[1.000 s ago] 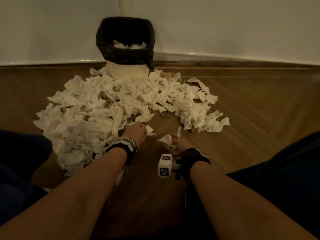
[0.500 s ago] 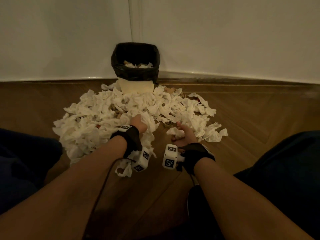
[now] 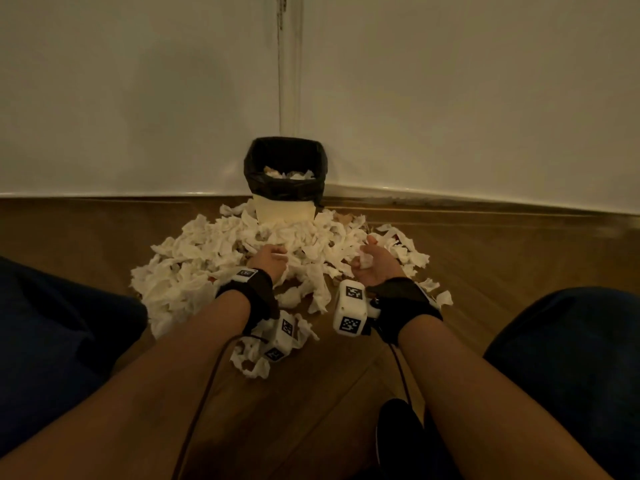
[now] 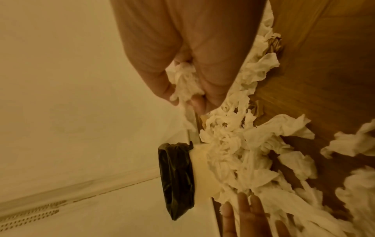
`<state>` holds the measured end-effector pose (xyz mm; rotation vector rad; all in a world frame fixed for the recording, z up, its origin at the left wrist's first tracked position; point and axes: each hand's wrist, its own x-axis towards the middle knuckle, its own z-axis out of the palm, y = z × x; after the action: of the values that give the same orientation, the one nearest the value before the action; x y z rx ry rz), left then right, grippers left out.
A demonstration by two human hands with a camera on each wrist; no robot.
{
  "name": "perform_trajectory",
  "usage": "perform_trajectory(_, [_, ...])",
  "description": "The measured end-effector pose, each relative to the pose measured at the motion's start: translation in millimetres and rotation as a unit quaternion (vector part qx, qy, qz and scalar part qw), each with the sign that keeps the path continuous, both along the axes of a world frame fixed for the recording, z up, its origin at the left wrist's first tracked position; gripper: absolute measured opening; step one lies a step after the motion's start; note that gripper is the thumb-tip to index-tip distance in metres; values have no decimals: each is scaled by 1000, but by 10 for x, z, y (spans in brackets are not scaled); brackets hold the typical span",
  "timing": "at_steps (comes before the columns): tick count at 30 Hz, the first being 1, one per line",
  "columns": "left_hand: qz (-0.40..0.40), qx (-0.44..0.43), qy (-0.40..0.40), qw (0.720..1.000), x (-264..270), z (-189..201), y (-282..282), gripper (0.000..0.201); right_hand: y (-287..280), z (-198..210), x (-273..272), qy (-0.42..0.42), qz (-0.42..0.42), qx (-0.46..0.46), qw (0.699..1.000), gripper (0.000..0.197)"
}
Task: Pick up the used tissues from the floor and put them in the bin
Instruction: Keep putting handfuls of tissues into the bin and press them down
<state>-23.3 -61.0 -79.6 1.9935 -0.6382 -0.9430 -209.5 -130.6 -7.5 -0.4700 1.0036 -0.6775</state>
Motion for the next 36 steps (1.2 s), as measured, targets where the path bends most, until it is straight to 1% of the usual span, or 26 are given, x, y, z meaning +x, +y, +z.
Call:
perform_trajectory(2, [-11, 5, -19, 1000, -61, -14, 28, 22, 2, -9, -30, 23, -8, -13, 1000, 44])
perform_trajectory(4, [-45, 13, -49, 998, -130, -55, 40, 23, 24, -83, -45, 50, -8, -25, 998, 48])
perform_trajectory(7, [-106, 38, -105, 988, -216, -160, 35, 26, 71, -240, -43, 70, -18, -13, 997, 45])
perform_trajectory(8, [-123, 51, -128, 983, -232, -204, 31, 27, 86, -306, -40, 59, -23, -8, 998, 45])
perform_trajectory(10, [-144, 84, -167, 972, -252, -335, 19, 27, 85, -461, -29, 23, -43, 28, 998, 47])
perform_trajectory(11, [-149, 105, -178, 967, -257, -404, 15, 28, 88, -534, -19, 21, -43, 37, 998, 46])
perform_trajectory(13, [-174, 146, -195, 954, -273, -536, 4, 29, 97, -655, 15, 48, -34, 30, 998, 38])
perform_trajectory(15, [-235, 188, -213, 930, -300, -638, -3, 30, 70, -811, 48, 79, -28, 26, 996, 26])
perform_trajectory(16, [-274, 210, -229, 910, -321, -689, -7, 34, 57, -885, 56, 110, -17, 17, 994, 20])
perform_trajectory(17, [-317, 236, -247, 885, -350, -740, -11, 41, 48, -935, 57, 144, 3, 4, 990, 17])
perform_trajectory(18, [-355, 255, -265, 860, -383, -789, -15, 48, 46, -974, 52, 176, 18, -5, 984, 21])
perform_trajectory(19, [-382, 266, -277, 841, -424, -849, -24, 54, 41, -1009, 46, 196, 22, -6, 980, 27])
perform_trajectory(21, [-406, 288, -287, 819, -493, -925, -22, 56, 36, -1062, 42, 211, 10, 3, 977, 31])
perform_trajectory(24, [-426, 301, -293, 801, -563, -1009, -9, 48, 43, -1119, 30, 219, -2, 19, 975, 31])
perform_trajectory(26, [-436, 311, -269, 801, -590, -1019, -8, 42, 53, -1157, 23, 216, 4, 24, 976, 29])
perform_trajectory(27, [-442, 325, -258, 795, -605, -998, -6, 39, 64, -1171, 25, 214, 6, 25, 976, 28])
perform_trajectory(29, [-440, 333, -243, 798, -591, -979, -27, 36, 87, -1165, 38, 206, -1, 35, 978, 27])
perform_trajectory(30, [-430, 316, -246, 809, -576, -963, -39, 36, 91, -1153, 49, 200, -7, 43, 979, 27])
perform_trajectory(32, [-392, 274, -239, 845, -557, -889, -64, 36, 92, -1104, 69, 174, -13, 66, 982, 29])
perform_trajectory(34, [-331, 252, -243, 876, -549, -747, -86, 36, 107, -1024, 86, 117, -9, 97, 988, 28])
perform_trajectory(36, [-256, 210, -247, 911, -518, -558, -107, 35, 133, -920, 104, 39, -22, 122, 991, 23])
